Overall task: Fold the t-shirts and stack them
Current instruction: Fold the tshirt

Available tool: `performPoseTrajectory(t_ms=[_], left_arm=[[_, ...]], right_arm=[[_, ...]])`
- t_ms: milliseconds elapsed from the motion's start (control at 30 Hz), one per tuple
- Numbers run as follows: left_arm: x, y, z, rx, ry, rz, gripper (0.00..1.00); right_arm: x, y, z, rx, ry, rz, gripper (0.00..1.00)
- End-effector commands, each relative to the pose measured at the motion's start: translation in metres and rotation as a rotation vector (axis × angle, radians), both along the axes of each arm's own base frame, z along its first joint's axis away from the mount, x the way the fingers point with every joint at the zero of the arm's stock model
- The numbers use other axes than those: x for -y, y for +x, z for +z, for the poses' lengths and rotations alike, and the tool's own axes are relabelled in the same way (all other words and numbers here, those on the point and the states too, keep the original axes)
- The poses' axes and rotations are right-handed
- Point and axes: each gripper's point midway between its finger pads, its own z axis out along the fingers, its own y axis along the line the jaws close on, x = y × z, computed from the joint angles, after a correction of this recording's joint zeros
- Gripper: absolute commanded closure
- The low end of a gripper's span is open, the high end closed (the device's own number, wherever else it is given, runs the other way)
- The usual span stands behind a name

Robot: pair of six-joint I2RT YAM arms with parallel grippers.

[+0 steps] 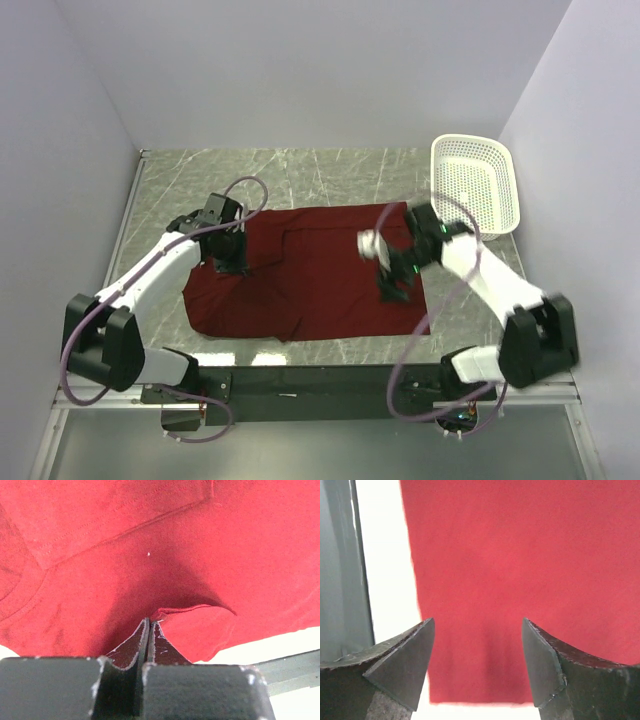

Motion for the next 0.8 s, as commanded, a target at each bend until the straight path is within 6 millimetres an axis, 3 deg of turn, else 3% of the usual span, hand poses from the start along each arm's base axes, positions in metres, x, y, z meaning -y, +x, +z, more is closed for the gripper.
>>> performPoseTrajectory(t_ms=[0,67,100,233,367,433,767], left_arm=[[0.004,-0.007,0.006,0.017,-0.037,-0.011,0.99],[0.005,-0.006,0.012,0.038,-0.044,-0.018,0.99],[0.005,-0.006,0.016,0.046,-0.049,-0.018,0.99],[0.008,-0.007,0.024,0.056,-0.068,-0.033,0.99],[0.007,-0.008,0.028,0.068,-0.068,-0.036,0.99],[0.006,-0.008,0.027,0.067,-0.064,-0.038,0.99],[0.006,-0.011,0.028,0.076,-0.071,-0.033,0.99]], right_arm=[[0.069,-0.037,-0.040,0.192,-0.304,0.107,0.23],[0.083,-0.046,-0.044,0.242,-0.346,0.091,0.24],[0.094,-0.054,-0.057,0.239,-0.390,0.080,0.26],[0.112,-0.061,-0.063,0.307,-0.455,0.029,0.31],[0.132,-0.069,-0.080,0.291,-0.552,0.032,0.50],[0.140,-0.070,-0.084,0.301,-0.591,0.035,0.50],[0.146,-0.086,-0.107,0.250,-0.614,0.073,0.52]])
